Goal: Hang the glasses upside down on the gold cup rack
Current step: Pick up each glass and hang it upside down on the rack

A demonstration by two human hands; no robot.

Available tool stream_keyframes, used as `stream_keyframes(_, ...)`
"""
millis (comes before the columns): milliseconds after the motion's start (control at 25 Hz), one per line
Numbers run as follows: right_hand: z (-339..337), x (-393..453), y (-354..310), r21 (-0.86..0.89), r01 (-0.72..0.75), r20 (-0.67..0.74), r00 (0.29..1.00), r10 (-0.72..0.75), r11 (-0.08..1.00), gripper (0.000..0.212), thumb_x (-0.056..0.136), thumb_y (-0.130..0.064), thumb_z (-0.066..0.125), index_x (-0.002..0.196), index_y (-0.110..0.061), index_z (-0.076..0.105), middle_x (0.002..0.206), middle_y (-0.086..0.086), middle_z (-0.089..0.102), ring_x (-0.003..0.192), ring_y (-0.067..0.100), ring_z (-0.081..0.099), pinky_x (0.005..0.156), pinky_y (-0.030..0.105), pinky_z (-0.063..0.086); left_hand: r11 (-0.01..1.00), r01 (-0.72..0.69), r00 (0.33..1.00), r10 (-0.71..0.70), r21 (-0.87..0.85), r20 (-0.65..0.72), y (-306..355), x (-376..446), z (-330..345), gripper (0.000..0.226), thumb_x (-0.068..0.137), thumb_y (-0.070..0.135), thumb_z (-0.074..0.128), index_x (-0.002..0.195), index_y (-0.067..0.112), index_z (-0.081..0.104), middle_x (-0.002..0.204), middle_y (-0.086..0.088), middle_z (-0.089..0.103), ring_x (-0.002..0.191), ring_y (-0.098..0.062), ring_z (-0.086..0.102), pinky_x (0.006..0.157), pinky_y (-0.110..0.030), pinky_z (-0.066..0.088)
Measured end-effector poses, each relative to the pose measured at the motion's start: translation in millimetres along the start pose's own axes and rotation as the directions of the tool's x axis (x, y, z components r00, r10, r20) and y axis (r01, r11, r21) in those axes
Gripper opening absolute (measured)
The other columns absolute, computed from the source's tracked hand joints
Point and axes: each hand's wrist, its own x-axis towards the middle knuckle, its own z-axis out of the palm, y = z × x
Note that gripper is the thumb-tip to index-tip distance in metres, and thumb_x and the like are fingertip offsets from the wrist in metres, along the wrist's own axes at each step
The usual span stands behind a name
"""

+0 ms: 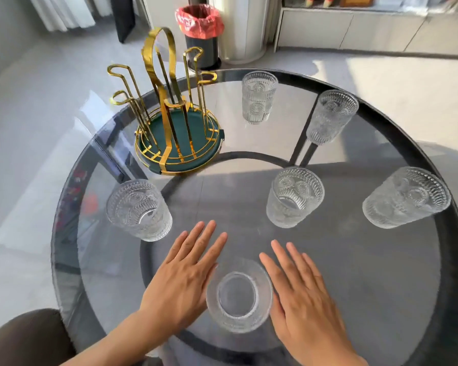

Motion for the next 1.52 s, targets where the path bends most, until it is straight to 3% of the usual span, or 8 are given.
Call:
stream_keyframes(160,-1,-7,-4,-0.03,-0.023,-0.028,0.999,0.022,0.999,0.055,0.099,-0.037,0.017,0.139,-0.016,0.047,0.154,0.005,0.037,0.143,0.027,0.029,0.114,0.045,0.02,0.999,0.03,1.0,-0.03,0.019,0.003,2,-1,2,0.07,0.094,0.034,0.041,0.155,0.029,0.006,0.161,0.003,-0.007,0.151,-0.019,-0.007,0.122,-0.034,-0.004)
stream_keyframes(720,1,-12,2,0.109,-0.032,-0.021,0.999,0.034,0.994,0.061,0.09,-0.047,0.042,0.147,-0.028,0.031,0.16,-0.005,0.022,0.148,0.016,0.01,0.118,0.034,0.002,0.997,0.072,0.995,-0.072,0.002,-0.074,10,-4,8,0.059,0.097,0.035,0.021,0.154,0.023,0.016,0.165,-0.003,0.013,0.151,-0.017,0.009,0.123,-0.038,0.009)
stream_keyframes(880,-9,-10,-10,0.353,-0.068,0.046,0.997,0.055,0.933,0.088,0.063,-0.073,0.054,0.141,-0.052,0.018,0.143,-0.035,0.008,0.129,-0.019,-0.009,0.114,0.028,-0.004,0.998,0.062,0.995,-0.059,0.035,-0.076,6,1,8,0.058,0.097,0.037,0.021,0.154,0.024,0.018,0.165,-0.004,0.014,0.151,-0.02,0.011,0.122,-0.039,0.01)
stream_keyframes(960,-9,-8,-23,0.503,-0.068,0.009,0.997,0.073,0.862,0.08,0.057,-0.071,0.064,0.126,-0.063,0.024,0.137,-0.042,0.024,0.127,-0.019,0.005,0.113,0.027,0.002,0.997,0.05,0.998,-0.047,0.064,-0.046,7,0,5,0.057,0.099,0.038,0.022,0.154,0.023,0.017,0.165,-0.006,0.013,0.151,-0.022,0.011,0.122,-0.039,0.011)
stream_keyframes(1120,-9,0,-37,0.705,-0.069,-0.013,0.994,0.111,0.705,0.073,0.05,-0.048,0.085,0.116,-0.047,0.053,0.121,-0.024,0.062,0.126,0.007,0.047,0.107,0.035,0.038,0.998,0.036,0.997,-0.04,0.057,0.061,14,4,-17,0.055,0.099,0.032,0.028,0.153,0.019,0.023,0.164,-0.007,0.016,0.15,-0.026,0.017,0.12,-0.042,0.021)
stream_keyframes(1240,-30,15,-44,0.862,0.032,-0.085,0.993,0.082,0.507,0.069,0.05,-0.027,0.089,0.109,-0.045,0.058,0.11,-0.013,0.07,0.106,0.009,0.063,0.086,0.021,0.049,0.991,-0.077,0.987,0.061,-0.106,-0.146,13,9,-53,0.04,0.093,0.021,0.045,0.131,0.017,0.057,0.144,0.0,0.052,0.124,-0.024,0.055,0.094,-0.042,0.052)
stream_keyframes(1360,-66,55,-56,0.892,0.158,-0.233,0.964,0.132,0.423,0.065,0.056,-0.029,0.086,0.116,-0.032,0.06,0.11,-0.006,0.071,0.102,0.015,0.066,0.08,0.018,0.05,0.965,-0.185,0.874,0.075,-0.187,-0.48,-4,26,-99,0.022,0.091,0.015,0.056,0.103,0.013,0.074,0.12,-0.001,0.07,0.092,-0.015,0.069,0.074,-0.034,0.061)
stream_keyframes(1520,-125,120,-69,0.881,0.244,-0.378,0.878,0.294,0.406,0.069,0.05,-0.04,0.088,0.111,-0.038,0.055,0.103,-0.017,0.069,0.092,0.008,0.067,0.072,0.023,0.054,0.964,-0.074,0.726,-0.124,-0.255,-0.677,-52,59,-149,0.02,0.089,0.009,0.059,0.103,0.013,0.073,0.114,-0.004,0.072,0.088,-0.014,0.067,0.077,-0.034,0.061)
